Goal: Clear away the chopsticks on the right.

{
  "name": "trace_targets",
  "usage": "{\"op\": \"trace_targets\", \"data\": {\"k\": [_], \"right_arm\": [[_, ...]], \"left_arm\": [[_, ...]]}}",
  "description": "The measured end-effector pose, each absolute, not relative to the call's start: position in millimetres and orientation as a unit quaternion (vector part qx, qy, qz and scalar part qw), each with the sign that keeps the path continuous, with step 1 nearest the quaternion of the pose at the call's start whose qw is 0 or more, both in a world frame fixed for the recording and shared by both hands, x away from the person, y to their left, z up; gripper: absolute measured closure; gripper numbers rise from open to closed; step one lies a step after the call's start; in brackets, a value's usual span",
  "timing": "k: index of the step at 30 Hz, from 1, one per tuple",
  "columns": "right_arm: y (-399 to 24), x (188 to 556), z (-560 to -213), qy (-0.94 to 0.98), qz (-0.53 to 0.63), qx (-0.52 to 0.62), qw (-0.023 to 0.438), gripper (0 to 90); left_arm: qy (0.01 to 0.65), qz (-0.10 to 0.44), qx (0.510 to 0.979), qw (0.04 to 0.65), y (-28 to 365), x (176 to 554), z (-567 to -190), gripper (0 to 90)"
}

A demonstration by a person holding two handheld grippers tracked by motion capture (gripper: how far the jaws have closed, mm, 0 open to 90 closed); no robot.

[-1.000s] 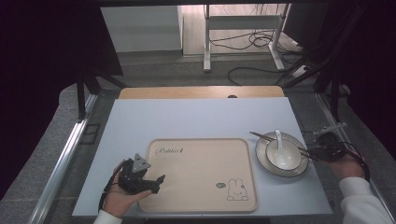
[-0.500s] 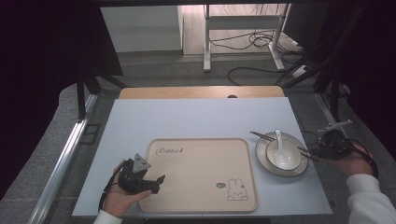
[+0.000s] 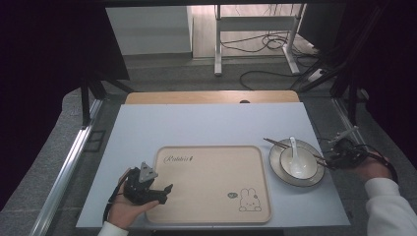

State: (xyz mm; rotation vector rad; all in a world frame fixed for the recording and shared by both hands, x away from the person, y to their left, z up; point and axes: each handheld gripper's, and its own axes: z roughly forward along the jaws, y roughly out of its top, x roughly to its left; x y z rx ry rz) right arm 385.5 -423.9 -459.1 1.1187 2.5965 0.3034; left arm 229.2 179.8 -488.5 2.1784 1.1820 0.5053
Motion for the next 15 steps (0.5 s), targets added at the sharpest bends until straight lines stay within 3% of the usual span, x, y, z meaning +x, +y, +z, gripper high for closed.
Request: {"op": "trace_targets", "data": {"k": [7, 15], "right_arm": [[-418.8, 388.9, -459.5, 0.915, 0.104, 0.365, 0.139, 82.0], [-417.3, 382.4, -452.9, 0.912, 0.111, 0.367, 0.146, 83.2]], "left_arm": [[0.447, 0.192, 0.821, 0.298, 181.1, 228.8, -489.0, 12.1], [0.444, 0.193, 0.822, 0.299, 180.1, 228.6, -489.0, 12.0]]}}
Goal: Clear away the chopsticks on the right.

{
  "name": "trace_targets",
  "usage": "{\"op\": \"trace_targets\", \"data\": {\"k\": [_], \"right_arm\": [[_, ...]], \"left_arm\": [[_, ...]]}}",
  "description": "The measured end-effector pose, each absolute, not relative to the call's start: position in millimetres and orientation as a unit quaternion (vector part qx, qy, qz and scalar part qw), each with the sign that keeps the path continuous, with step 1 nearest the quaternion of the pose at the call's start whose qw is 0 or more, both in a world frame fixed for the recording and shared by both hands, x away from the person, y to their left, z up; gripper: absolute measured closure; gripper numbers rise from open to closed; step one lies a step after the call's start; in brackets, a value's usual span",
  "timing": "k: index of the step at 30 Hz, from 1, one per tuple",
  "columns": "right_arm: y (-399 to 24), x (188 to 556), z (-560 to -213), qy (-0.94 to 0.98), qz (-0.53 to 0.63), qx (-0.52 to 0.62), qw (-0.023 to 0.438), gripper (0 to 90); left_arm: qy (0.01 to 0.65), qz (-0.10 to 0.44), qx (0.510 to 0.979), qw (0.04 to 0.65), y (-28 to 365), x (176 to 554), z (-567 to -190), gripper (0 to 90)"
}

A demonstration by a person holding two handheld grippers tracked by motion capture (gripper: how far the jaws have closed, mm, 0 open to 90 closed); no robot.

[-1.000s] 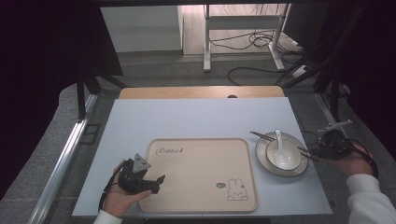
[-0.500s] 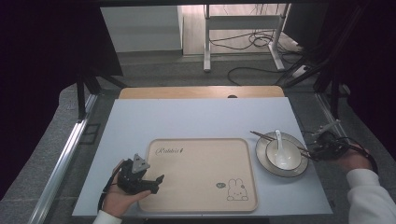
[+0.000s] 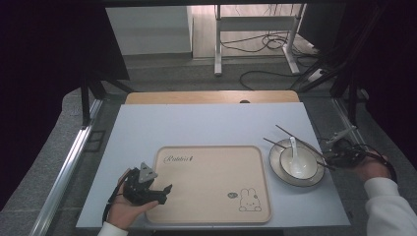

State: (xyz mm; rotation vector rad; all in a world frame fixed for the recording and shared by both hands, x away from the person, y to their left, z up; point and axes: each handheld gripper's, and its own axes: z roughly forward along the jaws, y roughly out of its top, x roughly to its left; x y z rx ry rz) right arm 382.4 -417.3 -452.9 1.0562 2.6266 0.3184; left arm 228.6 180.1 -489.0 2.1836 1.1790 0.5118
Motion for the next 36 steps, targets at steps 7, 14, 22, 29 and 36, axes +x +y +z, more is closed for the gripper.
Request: {"op": "trace_targets", "data": {"k": [7, 14, 22, 29, 36], "right_arm": [[-408, 372, -430, 0.886, 0.145, 0.407, 0.167, 83.6], [-385, 356, -408, 0.867, 0.191, 0.432, 0.159, 83.7], [-361, 331, -395, 0.847, 0.260, 0.443, 0.134, 83.7], [-331, 305, -400, 0.851, 0.288, 0.422, 0.121, 83.4], [-284, 283, -413, 0.879, 0.280, 0.375, 0.096, 83.3]], "left_arm": [[0.446, 0.193, 0.820, 0.302, 181, 230, -488, 12.0], [0.444, 0.191, 0.821, 0.305, 181, 230, -487, 12.0], [0.441, 0.191, 0.821, 0.307, 180, 231, -486, 12.0], [0.445, 0.193, 0.820, 0.306, 181, 230, -486, 12.0], [0.443, 0.192, 0.821, 0.306, 181, 229, -486, 12.0]]}}
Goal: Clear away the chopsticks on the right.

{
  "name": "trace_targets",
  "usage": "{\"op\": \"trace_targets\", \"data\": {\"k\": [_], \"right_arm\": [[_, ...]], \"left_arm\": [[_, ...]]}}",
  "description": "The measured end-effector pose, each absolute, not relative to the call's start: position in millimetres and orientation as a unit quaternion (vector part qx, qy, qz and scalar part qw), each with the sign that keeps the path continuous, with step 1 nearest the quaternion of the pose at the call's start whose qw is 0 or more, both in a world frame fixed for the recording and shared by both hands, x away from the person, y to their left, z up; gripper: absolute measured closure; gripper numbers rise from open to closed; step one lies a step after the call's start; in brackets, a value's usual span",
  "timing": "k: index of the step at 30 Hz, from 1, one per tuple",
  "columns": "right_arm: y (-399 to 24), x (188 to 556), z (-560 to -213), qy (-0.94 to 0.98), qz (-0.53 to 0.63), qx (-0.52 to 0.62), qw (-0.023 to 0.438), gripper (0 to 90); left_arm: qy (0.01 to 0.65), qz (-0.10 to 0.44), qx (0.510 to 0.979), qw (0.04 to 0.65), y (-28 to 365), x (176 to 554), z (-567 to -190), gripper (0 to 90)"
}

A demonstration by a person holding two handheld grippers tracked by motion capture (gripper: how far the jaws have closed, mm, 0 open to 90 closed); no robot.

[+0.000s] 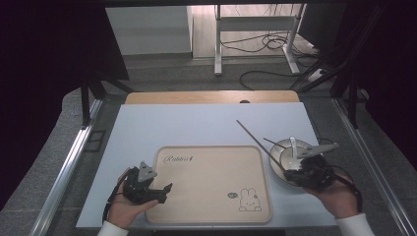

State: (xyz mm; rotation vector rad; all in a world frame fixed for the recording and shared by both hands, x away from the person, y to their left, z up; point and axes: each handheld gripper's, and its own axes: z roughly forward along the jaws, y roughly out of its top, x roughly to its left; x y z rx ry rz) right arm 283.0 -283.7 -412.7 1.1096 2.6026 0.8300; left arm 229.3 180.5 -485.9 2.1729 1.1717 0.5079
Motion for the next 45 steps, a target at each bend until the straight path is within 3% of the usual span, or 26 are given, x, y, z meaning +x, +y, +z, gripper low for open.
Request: {"op": "trace_targets", "data": {"k": [9, 26, 28, 29, 35, 39, 45], "right_arm": [[-222, 272, -454, 0.913, 0.227, 0.332, 0.065, 83.3], [-192, 279, -488, 0.932, 0.157, 0.320, 0.065, 82.9], [-191, 280, -489, 0.934, 0.155, 0.314, 0.071, 77.9], [-191, 279, -486, 0.934, 0.170, 0.307, 0.071, 68.5], [-204, 273, -453, 0.917, 0.240, 0.301, 0.102, 57.3], [-240, 274, -416, 0.895, 0.284, 0.315, 0.140, 47.8], [-287, 279, -393, 0.876, 0.300, 0.335, 0.173, 43.7]], "left_arm": [[0.441, 0.191, 0.822, 0.305, 181, 231, -487, 12.0], [0.443, 0.191, 0.823, 0.300, 181, 232, -488, 12.0], [0.443, 0.191, 0.823, 0.299, 181, 231, -489, 12.0], [0.441, 0.191, 0.824, 0.299, 180, 231, -488, 12.0], [0.441, 0.192, 0.824, 0.299, 181, 231, -488, 12.0], [0.441, 0.192, 0.824, 0.299, 181, 231, -488, 12.2], [0.441, 0.195, 0.823, 0.301, 180, 231, -487, 12.3]]}}
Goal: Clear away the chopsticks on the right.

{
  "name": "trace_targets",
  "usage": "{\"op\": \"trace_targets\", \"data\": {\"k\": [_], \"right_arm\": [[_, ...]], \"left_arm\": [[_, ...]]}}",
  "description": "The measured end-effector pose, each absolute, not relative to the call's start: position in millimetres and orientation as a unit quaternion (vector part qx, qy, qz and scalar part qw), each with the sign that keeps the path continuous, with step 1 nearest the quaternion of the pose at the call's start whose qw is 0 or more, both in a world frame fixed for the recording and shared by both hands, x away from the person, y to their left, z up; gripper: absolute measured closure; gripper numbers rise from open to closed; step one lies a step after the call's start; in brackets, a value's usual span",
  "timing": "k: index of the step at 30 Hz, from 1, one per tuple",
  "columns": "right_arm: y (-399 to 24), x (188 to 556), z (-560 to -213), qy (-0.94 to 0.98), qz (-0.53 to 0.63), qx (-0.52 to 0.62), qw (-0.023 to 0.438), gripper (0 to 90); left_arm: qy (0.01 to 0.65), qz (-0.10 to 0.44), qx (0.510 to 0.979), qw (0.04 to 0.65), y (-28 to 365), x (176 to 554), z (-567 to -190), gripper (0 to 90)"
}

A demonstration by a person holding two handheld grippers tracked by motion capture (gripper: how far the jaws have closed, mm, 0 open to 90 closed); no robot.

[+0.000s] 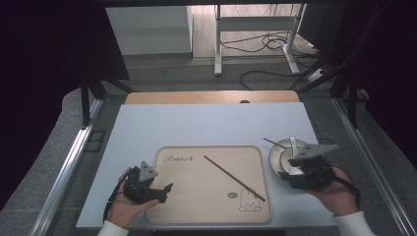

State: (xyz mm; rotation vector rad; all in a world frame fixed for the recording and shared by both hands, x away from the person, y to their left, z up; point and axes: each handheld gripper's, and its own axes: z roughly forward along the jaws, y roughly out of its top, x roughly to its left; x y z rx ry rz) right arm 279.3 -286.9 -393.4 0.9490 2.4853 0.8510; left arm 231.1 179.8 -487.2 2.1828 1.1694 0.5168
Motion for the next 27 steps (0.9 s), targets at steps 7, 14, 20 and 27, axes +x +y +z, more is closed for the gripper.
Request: {"op": "trace_targets", "data": {"k": [7, 14, 20, 27], "right_arm": [[-369, 304, -385, 0.858, 0.262, 0.398, 0.191, 44.0], [-408, 323, -406, 0.876, 0.188, 0.408, 0.176, 47.9], [-415, 343, -425, 0.889, 0.150, 0.404, 0.156, 55.6], [-415, 360, -440, 0.905, 0.106, 0.390, 0.130, 63.3]], "left_arm": [[0.447, 0.195, 0.819, 0.303, 182, 231, -487, 12.3], [0.449, 0.194, 0.819, 0.301, 183, 231, -488, 12.2], [0.448, 0.192, 0.820, 0.298, 182, 231, -489, 12.2], [0.449, 0.193, 0.820, 0.298, 183, 231, -489, 12.2]]}}
